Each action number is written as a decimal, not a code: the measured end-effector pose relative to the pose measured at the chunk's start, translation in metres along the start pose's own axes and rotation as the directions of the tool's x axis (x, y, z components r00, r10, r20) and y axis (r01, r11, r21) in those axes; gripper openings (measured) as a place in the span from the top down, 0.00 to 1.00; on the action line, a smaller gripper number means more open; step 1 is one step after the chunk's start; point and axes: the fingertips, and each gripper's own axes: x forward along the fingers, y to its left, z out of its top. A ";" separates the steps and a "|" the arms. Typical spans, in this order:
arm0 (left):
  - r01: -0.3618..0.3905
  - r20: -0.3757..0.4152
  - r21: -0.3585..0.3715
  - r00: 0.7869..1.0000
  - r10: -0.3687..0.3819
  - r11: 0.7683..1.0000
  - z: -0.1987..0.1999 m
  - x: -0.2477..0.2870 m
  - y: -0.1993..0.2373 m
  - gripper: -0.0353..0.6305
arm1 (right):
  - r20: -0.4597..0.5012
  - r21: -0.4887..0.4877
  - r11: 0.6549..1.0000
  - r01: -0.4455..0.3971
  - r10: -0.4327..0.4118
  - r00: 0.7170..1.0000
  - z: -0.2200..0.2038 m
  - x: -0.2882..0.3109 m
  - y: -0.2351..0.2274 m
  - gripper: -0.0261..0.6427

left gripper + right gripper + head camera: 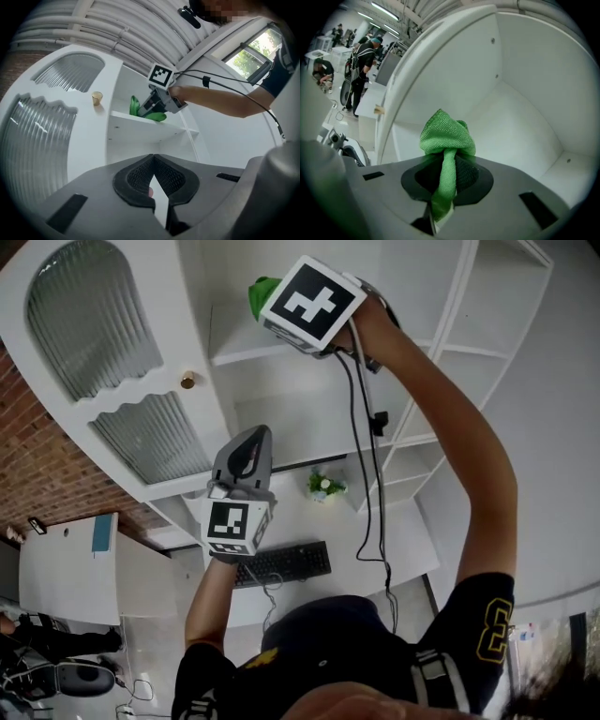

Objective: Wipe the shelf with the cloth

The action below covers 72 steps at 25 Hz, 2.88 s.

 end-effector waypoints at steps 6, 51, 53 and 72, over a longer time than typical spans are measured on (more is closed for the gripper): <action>-0.056 -0.012 0.012 0.998 0.056 0.998 0.002 -0.025 0.015 0.92 | 0.001 -0.065 0.993 -0.095 0.095 0.995 0.044 0.003 0.058 0.90; 0.160 -0.029 -0.037 0.987 -0.161 0.986 -0.022 0.039 -0.061 0.92 | -0.131 0.133 0.987 0.093 -0.075 0.989 -0.097 -0.026 -0.030 0.90; 0.165 -0.028 -0.040 0.986 -0.167 0.985 -0.022 0.040 -0.064 0.92 | -0.143 0.144 0.983 0.112 -0.092 0.985 -0.109 -0.031 -0.037 0.90; 0.151 -0.032 -0.041 0.988 -0.152 0.988 -0.022 0.025 -0.082 0.92 | -0.270 0.074 0.911 0.405 -0.372 0.888 -0.197 -0.084 -0.095 0.90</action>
